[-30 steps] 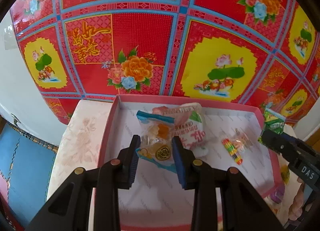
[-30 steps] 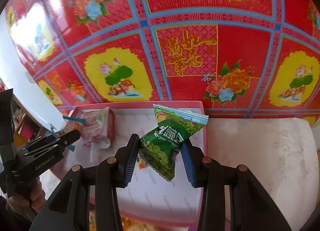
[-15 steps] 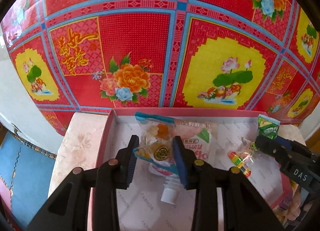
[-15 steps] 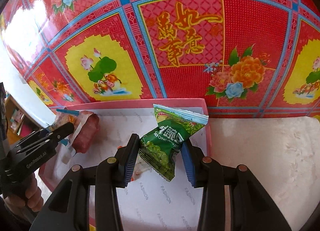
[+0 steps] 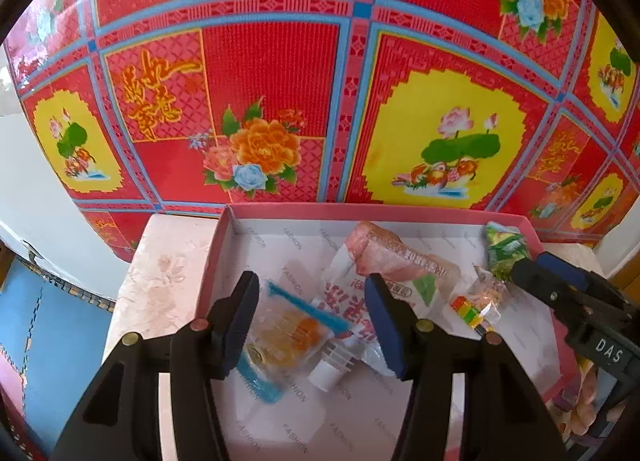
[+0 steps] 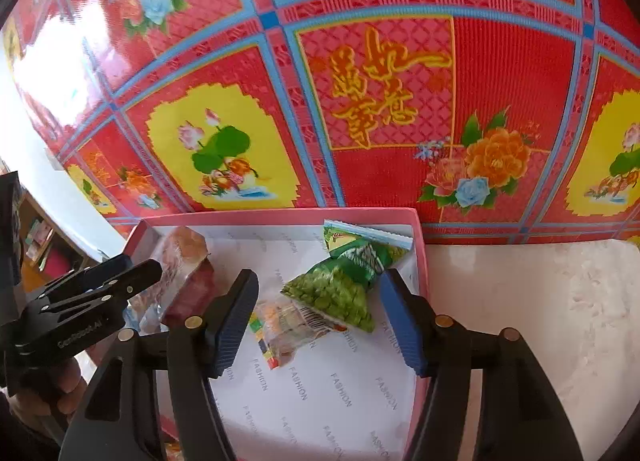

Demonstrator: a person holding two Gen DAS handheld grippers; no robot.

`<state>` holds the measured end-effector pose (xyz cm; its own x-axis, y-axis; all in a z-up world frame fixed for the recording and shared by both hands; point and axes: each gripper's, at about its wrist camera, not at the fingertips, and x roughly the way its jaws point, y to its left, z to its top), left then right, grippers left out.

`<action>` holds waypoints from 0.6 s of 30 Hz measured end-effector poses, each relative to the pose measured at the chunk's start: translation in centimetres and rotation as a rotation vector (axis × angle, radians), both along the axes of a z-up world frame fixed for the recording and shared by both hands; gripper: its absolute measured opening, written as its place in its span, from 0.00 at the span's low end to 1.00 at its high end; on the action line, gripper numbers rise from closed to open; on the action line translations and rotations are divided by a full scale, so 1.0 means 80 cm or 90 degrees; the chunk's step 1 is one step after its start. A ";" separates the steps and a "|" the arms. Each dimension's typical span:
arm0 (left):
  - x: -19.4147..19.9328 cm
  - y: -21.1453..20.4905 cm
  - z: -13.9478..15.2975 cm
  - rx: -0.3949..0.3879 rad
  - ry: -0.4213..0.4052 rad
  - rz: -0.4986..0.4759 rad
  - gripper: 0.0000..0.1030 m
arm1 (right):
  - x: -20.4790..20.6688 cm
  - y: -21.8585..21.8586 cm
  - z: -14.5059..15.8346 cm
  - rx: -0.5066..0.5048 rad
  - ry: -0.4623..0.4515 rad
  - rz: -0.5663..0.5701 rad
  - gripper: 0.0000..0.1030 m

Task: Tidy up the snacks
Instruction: 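Open the left gripper over the box while the right gripper drops the green pea bag inside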

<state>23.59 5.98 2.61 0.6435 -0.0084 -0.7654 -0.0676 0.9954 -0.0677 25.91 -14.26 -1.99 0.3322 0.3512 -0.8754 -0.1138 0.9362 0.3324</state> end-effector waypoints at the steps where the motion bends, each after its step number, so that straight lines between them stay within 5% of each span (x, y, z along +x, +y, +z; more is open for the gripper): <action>1: -0.005 0.005 0.003 -0.001 -0.002 0.000 0.56 | -0.001 0.000 0.003 0.001 -0.001 0.000 0.63; 18: -0.060 0.006 0.038 -0.019 -0.009 0.003 0.57 | -0.040 -0.015 0.047 -0.004 -0.014 0.007 0.63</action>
<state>18.82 6.44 5.65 0.6542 -0.0279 -0.7558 -0.0704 0.9927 -0.0975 22.73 -15.42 1.73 0.3477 0.3500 -0.8698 -0.1319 0.9367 0.3242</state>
